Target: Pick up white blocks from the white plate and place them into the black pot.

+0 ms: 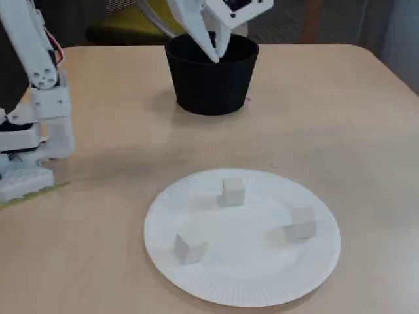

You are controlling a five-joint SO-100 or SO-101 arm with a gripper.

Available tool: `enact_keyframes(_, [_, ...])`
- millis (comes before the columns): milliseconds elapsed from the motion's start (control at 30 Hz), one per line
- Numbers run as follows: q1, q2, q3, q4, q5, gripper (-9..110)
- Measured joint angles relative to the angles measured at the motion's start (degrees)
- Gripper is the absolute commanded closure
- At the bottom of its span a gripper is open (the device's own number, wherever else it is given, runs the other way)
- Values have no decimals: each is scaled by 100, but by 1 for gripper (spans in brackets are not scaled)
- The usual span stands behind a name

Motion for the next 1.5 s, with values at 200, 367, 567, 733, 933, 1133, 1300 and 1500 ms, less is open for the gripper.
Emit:
enact_keyframes(200, [2707,255,79,352,712,104])
enact_keyframes(367, [3735,-167,193,817,1846,104])
enact_keyframes(567, [4351,-650,483,914,2900,104])
enact_keyframes(733, [4623,-1310,475,914,2962,77])
enact_keyframes(933, [4588,-1828,475,896,2487,61])
enact_keyframes(1133, [4544,-1934,475,545,2162,63])
enact_keyframes(1300, [4535,-2241,475,316,1872,65])
enact_keyframes(1500, [4526,-2443,475,44,1529,70])
